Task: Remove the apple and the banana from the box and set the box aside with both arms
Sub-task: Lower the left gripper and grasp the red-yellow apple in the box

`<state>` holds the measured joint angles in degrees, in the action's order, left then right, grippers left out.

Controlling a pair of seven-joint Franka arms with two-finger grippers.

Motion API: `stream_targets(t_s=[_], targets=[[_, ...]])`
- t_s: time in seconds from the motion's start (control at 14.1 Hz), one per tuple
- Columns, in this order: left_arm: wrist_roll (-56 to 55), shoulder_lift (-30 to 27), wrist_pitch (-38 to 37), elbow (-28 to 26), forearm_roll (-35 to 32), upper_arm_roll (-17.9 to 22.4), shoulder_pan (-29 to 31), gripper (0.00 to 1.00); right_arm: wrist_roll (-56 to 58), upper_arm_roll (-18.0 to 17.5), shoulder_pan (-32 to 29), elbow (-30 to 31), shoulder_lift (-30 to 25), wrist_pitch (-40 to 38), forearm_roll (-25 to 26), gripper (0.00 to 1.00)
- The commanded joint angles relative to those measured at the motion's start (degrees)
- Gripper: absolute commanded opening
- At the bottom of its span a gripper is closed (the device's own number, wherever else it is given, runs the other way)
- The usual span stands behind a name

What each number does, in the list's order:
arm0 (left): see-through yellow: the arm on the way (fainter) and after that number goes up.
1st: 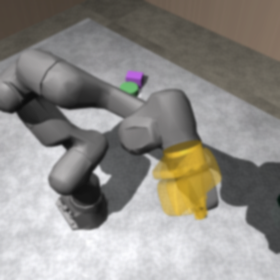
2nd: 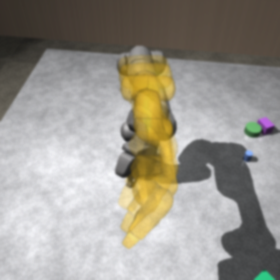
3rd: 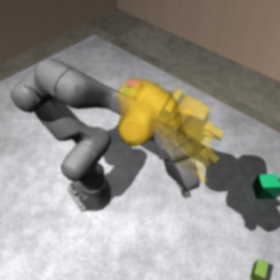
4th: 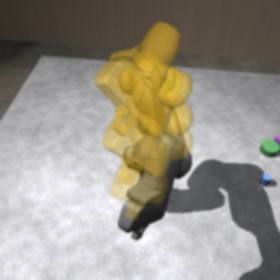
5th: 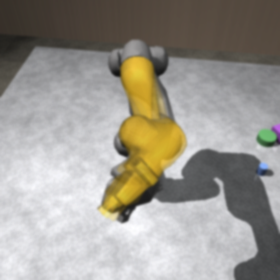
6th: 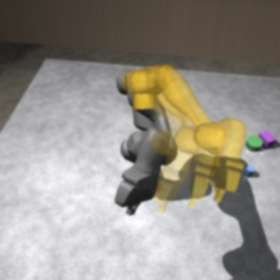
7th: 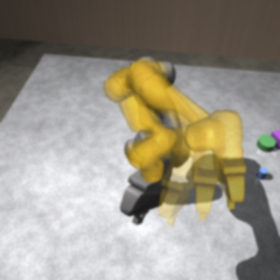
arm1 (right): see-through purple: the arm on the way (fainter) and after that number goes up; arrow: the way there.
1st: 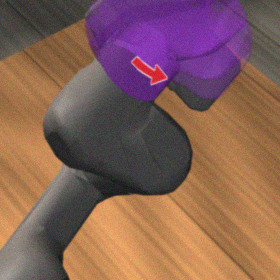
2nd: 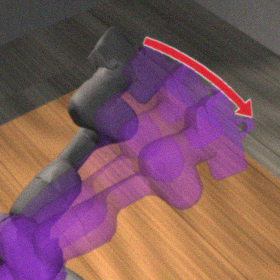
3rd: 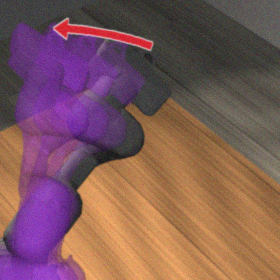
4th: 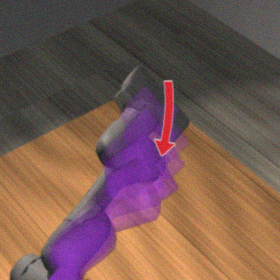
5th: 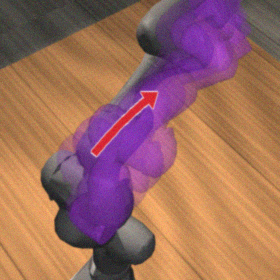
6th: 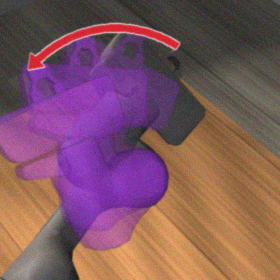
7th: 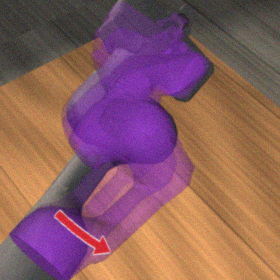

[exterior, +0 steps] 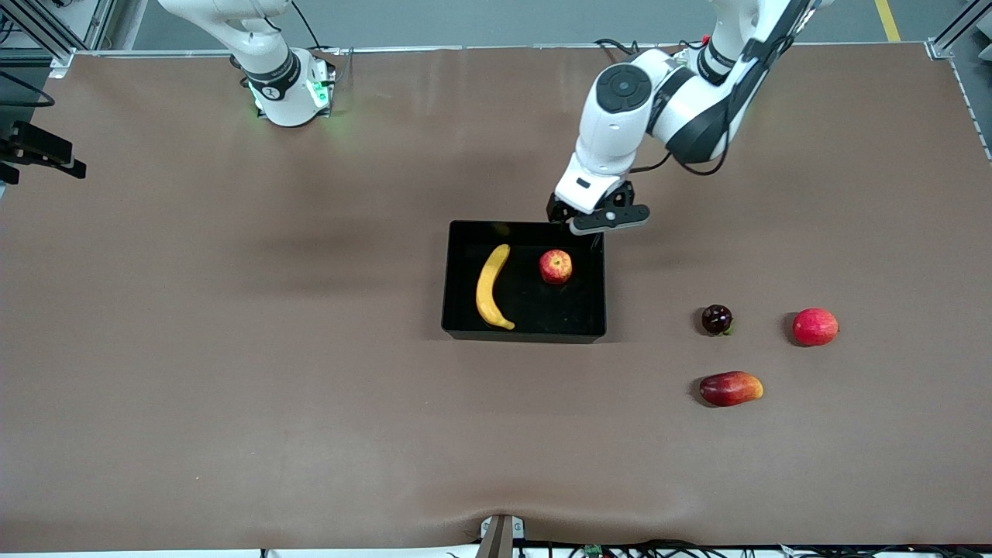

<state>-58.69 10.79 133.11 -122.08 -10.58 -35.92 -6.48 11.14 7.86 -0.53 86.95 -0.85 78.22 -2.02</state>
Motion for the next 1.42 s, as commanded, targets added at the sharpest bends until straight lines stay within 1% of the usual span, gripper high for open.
stream_targets(t_s=[0.0,0.07,0.21,0.35,0.64,0.92,1.13,1.34], targets=[[-3.44,4.67,2.15,2.18,-4.87,-0.20,-0.11,1.00,-0.06,-0.48,-0.79,1.03,-1.08,0.00,-0.88,1.00],[-5.27,6.25,2.15,3.24,-6.89,-0.20,-0.28,1.00,-0.06,-0.48,-0.79,1.03,-1.08,0.00,-0.88,1.00],[-11.33,9.85,1.63,7.10,-7.61,-0.11,-0.63,1.00,-0.06,-0.48,-0.79,1.03,-1.00,0.00,-0.88,1.00],[-12.58,12.40,1.54,8.96,-7.61,0.06,-1.60,1.00,-0.15,-0.57,-0.88,1.03,-1.08,-0.09,-0.88,1.00],[-15.12,16.01,1.54,9.93,-8.22,0.33,-1.86,1.00,-0.06,-0.48,-0.88,1.03,-1.08,-0.17,-0.88,1.00],[-16.98,18.12,1.19,9.76,-12.96,0.33,-2.22,1.00,-0.15,-0.57,-0.79,1.03,-1.08,-0.17,-0.97,1.00],[-19.34,21.02,1.27,10.37,-16.04,0.41,-2.22,1.00,-0.15,-0.48,-0.88,1.03,-1.08,-0.17,-0.97,1.00],[-24.08,25.59,1.27,13.79,-20.61,0.41,-2.57,1.00,-0.06,-0.48,-0.88,1.03,-1.08,-0.09,-0.97,1.00]])
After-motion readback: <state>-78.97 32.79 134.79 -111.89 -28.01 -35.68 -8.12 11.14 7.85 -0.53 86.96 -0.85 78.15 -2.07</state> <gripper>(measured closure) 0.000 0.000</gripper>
